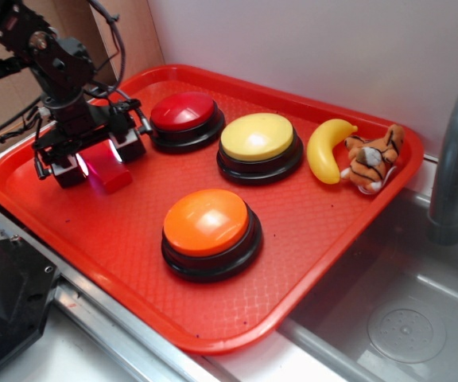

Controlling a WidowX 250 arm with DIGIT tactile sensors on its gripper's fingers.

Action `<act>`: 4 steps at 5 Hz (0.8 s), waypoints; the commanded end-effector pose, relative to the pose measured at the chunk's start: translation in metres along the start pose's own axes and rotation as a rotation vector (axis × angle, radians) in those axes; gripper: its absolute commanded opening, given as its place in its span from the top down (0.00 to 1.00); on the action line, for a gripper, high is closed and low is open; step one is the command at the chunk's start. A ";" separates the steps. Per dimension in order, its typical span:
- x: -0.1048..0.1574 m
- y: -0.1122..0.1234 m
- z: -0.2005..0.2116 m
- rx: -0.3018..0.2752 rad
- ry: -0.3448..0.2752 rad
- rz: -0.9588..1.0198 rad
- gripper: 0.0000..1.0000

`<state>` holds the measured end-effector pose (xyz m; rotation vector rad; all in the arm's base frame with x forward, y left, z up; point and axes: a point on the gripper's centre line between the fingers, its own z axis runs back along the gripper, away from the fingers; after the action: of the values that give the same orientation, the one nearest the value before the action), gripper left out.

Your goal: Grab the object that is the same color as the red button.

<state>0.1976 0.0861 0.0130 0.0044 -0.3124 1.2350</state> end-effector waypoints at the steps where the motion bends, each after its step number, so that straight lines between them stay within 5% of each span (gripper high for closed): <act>1: 0.013 0.004 0.009 -0.028 0.028 -0.054 1.00; 2: 0.017 -0.009 0.039 0.006 0.053 -0.320 1.00; 4: -0.003 -0.027 0.116 -0.053 0.150 -0.801 1.00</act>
<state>0.1879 0.0406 0.1129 -0.0176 -0.1255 0.4301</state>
